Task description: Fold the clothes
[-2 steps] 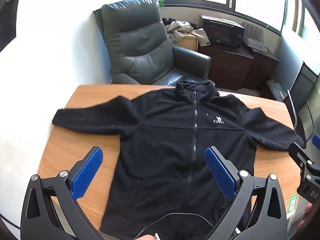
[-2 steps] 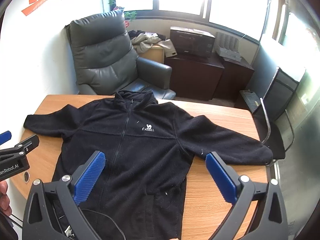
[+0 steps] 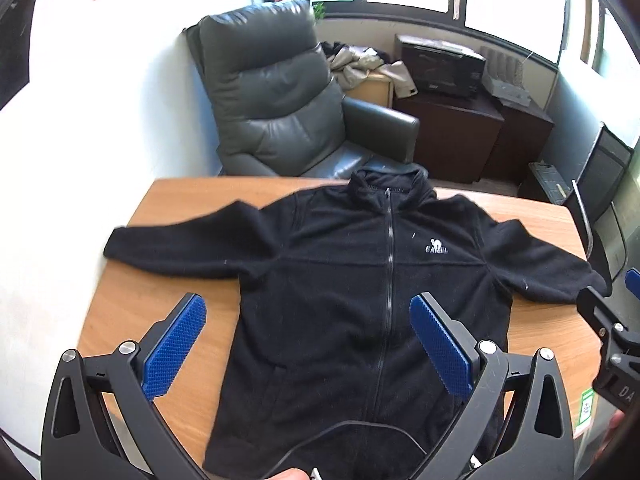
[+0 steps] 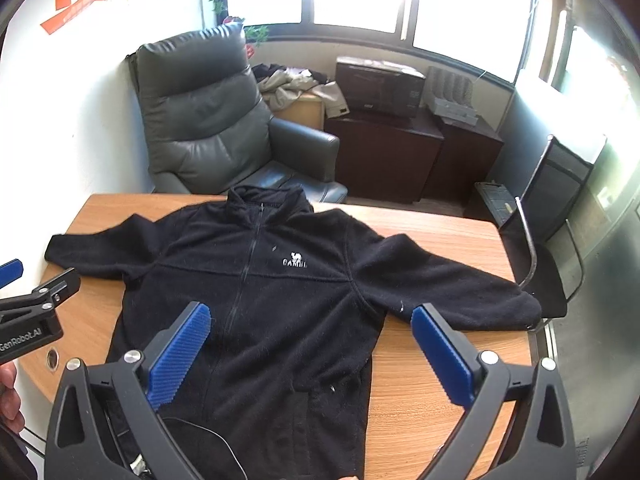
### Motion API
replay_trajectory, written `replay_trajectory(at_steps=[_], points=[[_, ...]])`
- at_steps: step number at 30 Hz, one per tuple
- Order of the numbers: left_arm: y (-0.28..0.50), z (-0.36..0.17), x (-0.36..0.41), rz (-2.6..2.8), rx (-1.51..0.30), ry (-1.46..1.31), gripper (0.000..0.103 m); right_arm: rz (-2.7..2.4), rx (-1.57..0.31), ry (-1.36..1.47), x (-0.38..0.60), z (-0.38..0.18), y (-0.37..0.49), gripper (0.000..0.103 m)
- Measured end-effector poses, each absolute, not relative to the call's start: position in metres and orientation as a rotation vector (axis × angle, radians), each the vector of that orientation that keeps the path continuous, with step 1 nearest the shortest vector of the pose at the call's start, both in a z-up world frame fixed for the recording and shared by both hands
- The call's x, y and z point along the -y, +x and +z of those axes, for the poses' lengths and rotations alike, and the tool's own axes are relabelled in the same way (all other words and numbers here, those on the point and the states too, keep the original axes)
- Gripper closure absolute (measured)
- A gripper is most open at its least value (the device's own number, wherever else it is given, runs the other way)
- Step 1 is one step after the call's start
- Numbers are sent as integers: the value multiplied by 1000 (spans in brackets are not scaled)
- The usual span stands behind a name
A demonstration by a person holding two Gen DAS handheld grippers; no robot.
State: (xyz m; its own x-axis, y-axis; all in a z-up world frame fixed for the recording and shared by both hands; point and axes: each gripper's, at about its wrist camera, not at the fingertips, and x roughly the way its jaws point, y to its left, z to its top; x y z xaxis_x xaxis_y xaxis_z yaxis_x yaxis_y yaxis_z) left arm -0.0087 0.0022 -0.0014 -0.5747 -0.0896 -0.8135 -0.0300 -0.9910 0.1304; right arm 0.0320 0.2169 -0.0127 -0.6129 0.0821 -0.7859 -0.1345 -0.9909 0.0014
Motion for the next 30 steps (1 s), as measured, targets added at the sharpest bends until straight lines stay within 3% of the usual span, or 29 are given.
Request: replay_trajectory(at_steps=[11,17,24,30], points=[[-34,-9,-7,-2869,191,1452,0,2599,-8,-1295,-195,-19,27,0],[-46,-24,-37,-2940,230,1514,0,2540,-105,-1301,-235,-30,20,0],[-77,-49,-114,-3009,310,1571,0,2516,-331,-1248,-386,-66,29,0],[-108,-122,-221,-3029,413,1738,0,2478,-440,-1246,-547,-131,32,0]])
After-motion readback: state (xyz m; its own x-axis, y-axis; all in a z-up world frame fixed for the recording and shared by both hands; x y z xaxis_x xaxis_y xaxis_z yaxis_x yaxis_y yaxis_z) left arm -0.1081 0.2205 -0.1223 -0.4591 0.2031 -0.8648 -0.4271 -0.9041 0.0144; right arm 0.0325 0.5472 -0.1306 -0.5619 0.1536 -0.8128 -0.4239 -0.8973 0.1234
